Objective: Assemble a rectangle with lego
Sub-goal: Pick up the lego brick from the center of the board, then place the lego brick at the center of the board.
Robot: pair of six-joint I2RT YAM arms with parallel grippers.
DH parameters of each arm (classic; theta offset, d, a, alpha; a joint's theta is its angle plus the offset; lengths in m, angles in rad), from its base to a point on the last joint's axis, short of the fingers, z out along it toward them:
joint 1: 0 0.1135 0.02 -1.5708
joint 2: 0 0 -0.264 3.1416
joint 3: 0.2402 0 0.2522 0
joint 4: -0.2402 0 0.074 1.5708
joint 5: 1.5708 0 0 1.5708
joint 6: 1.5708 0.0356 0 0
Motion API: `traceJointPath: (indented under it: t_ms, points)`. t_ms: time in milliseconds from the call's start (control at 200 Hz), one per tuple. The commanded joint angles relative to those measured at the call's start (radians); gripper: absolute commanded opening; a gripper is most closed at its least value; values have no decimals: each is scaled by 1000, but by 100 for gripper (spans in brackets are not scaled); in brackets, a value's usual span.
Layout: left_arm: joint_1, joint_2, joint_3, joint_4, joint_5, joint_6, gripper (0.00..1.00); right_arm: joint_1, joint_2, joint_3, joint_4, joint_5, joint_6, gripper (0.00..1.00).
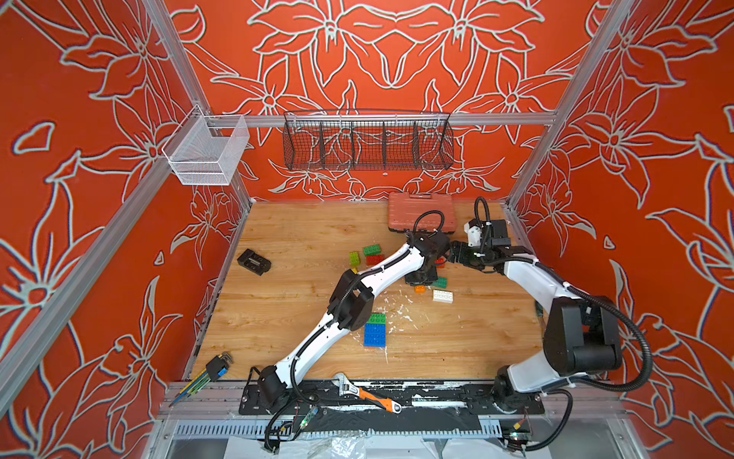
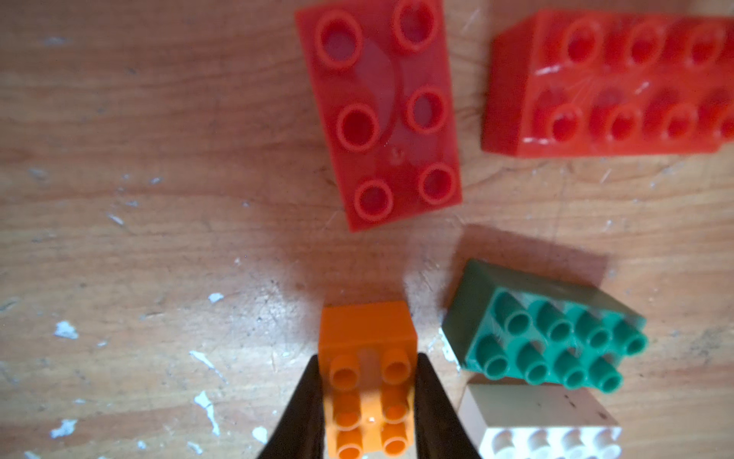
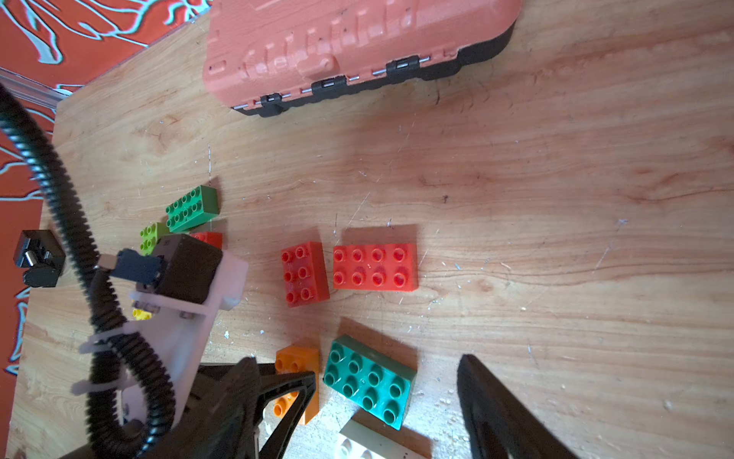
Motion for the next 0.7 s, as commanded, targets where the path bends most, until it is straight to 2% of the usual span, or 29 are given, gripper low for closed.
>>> traceJointPath:
  t_ms: [0,145,325,696]
  points:
    - [-4,-52,-63,-62,-36,19,17,0,-30,-17,9,-20,7,80]
    - [-4,-158,-213,-46,-38,90,13,0,-32,-17,6,-21,6,80]
    - [-1,-297,-454,68,46,187,12,7,-14,8,-13,-22,-3,79]
    - [33,-381,-643,202,137,227,12,65,9,30,-59,27,-29,79]
